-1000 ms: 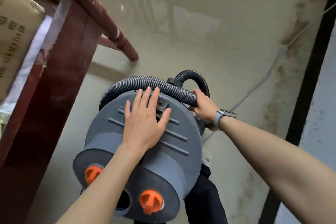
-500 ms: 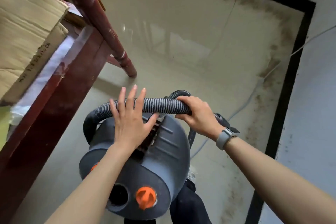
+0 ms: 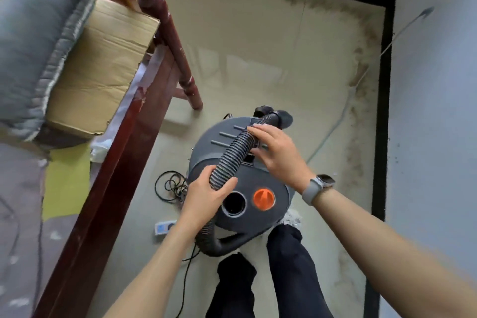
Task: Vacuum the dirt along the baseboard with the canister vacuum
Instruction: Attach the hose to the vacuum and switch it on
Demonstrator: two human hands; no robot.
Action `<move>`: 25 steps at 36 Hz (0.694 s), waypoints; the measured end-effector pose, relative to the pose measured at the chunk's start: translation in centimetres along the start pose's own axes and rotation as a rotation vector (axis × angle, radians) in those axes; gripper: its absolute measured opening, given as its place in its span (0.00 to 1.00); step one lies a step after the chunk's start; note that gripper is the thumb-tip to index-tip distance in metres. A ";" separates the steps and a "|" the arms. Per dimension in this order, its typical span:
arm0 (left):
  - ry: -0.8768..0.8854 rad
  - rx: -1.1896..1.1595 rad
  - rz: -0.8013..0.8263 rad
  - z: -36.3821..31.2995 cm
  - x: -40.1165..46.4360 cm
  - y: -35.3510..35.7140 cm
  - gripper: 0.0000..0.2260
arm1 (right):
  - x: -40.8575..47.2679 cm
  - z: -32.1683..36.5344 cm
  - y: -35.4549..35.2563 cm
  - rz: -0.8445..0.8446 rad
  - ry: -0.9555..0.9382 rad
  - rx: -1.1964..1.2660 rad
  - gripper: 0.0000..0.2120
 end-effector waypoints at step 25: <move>0.036 -0.566 0.331 -12.1 -6.1 11.7 0.08 | -23.4 -3.2 0.4 0.163 0.720 0.481 0.28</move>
Point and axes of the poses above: each hand's wrist, its own x-axis towards the middle knuckle, its own y-axis out of the palm, z = x × y, the point moved 6 cm from there along x, towards the middle knuckle, and after that the axes turned 13 degrees about x, right-handed, at the moved point
